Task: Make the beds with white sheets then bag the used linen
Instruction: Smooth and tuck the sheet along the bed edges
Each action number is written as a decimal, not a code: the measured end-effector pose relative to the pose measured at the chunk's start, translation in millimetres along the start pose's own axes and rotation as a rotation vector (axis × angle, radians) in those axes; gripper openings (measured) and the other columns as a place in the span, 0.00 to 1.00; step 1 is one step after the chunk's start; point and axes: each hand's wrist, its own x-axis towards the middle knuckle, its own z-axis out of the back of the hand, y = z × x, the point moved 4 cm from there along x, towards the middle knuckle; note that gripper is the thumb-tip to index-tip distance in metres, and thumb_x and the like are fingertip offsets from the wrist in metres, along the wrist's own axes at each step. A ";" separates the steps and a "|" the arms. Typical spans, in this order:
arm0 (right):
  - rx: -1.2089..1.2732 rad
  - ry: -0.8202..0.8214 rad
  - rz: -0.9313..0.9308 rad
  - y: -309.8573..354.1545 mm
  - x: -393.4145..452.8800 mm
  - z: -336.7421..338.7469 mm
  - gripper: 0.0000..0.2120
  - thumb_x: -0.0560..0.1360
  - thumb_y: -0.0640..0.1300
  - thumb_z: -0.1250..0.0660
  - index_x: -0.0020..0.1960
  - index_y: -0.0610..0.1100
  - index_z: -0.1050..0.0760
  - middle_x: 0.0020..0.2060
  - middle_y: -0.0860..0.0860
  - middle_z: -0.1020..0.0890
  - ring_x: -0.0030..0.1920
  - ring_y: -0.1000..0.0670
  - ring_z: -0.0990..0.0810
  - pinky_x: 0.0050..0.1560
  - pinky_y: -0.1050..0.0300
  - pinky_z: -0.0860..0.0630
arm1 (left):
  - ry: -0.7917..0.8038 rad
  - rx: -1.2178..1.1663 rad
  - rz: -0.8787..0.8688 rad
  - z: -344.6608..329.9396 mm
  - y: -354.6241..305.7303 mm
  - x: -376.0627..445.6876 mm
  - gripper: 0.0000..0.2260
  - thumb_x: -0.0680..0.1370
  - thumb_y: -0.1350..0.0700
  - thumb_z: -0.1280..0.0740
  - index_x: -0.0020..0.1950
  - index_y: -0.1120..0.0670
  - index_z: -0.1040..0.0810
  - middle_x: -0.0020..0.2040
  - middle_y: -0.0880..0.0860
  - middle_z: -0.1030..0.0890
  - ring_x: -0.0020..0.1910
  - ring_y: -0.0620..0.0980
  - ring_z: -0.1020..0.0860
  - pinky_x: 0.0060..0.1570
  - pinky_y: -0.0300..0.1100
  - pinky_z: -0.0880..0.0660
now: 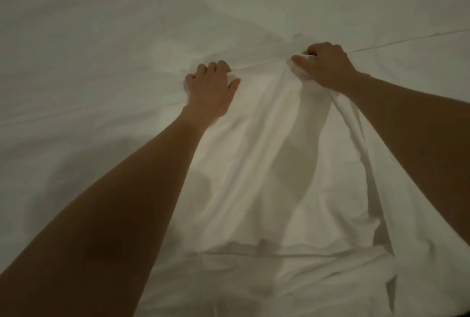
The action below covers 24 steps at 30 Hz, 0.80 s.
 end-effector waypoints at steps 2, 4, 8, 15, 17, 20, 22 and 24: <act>0.046 -0.005 -0.061 -14.4 -14.3 4.7 0.24 0.79 0.58 0.41 0.47 0.36 0.24 0.44 0.40 0.22 0.52 0.39 0.23 0.46 0.54 0.34 | 0.022 -0.017 -0.010 4.2 -12.7 -4.8 0.19 0.82 0.44 0.46 0.68 0.54 0.33 0.65 0.55 0.29 0.65 0.57 0.32 0.65 0.55 0.39; 0.116 -0.008 -0.149 -33.6 -31.8 7.3 0.25 0.79 0.60 0.42 0.48 0.37 0.24 0.44 0.42 0.23 0.51 0.41 0.23 0.48 0.54 0.34 | 0.053 -0.035 -0.019 6.9 -26.2 -11.2 0.20 0.83 0.45 0.46 0.71 0.53 0.36 0.69 0.55 0.32 0.69 0.56 0.35 0.69 0.57 0.45; 0.200 0.002 -0.253 -76.0 -67.8 7.9 0.18 0.76 0.55 0.36 0.50 0.38 0.23 0.44 0.45 0.21 0.47 0.44 0.24 0.47 0.55 0.31 | 0.053 -0.037 -0.083 12.3 -67.8 -18.5 0.22 0.83 0.46 0.47 0.75 0.52 0.40 0.74 0.53 0.38 0.74 0.53 0.41 0.73 0.60 0.51; 0.375 -0.064 -0.125 -124.8 -100.8 18.8 0.09 0.72 0.48 0.30 0.49 0.45 0.24 0.41 0.50 0.19 0.42 0.49 0.21 0.49 0.52 0.23 | 0.018 -0.033 -0.322 -16.3 -200.9 -36.6 0.20 0.83 0.48 0.44 0.75 0.49 0.37 0.75 0.48 0.36 0.73 0.50 0.39 0.68 0.51 0.41; 0.307 -0.051 -0.119 -141.0 -113.5 20.0 0.12 0.70 0.49 0.28 0.49 0.47 0.26 0.45 0.49 0.22 0.44 0.49 0.22 0.50 0.52 0.25 | 0.045 -0.011 -0.368 -29.8 -233.3 -40.5 0.19 0.82 0.49 0.43 0.73 0.49 0.33 0.73 0.48 0.33 0.72 0.51 0.37 0.63 0.50 0.38; 0.194 0.118 -0.094 -157.3 -132.2 10.3 0.17 0.69 0.52 0.28 0.52 0.45 0.28 0.46 0.49 0.24 0.44 0.48 0.24 0.46 0.54 0.28 | 0.096 -0.061 -0.321 -46.4 -247.5 -36.0 0.15 0.82 0.51 0.42 0.66 0.53 0.25 0.67 0.53 0.27 0.66 0.55 0.34 0.55 0.50 0.32; 0.186 0.189 -0.028 -163.9 -134.2 10.8 0.11 0.72 0.49 0.30 0.49 0.44 0.27 0.43 0.49 0.23 0.44 0.47 0.23 0.46 0.55 0.28 | 0.088 -0.146 -0.261 -51.5 -243.7 -31.1 0.20 0.81 0.47 0.47 0.61 0.56 0.22 0.61 0.55 0.23 0.61 0.56 0.30 0.55 0.50 0.30; 0.186 0.189 0.027 -171.5 -122.2 25.5 0.06 0.75 0.45 0.32 0.45 0.43 0.24 0.44 0.45 0.19 0.47 0.45 0.21 0.48 0.54 0.28 | 0.022 -0.209 -0.227 -50.5 -242.3 -28.4 0.27 0.78 0.43 0.53 0.59 0.57 0.21 0.58 0.56 0.21 0.59 0.56 0.28 0.58 0.45 0.33</act>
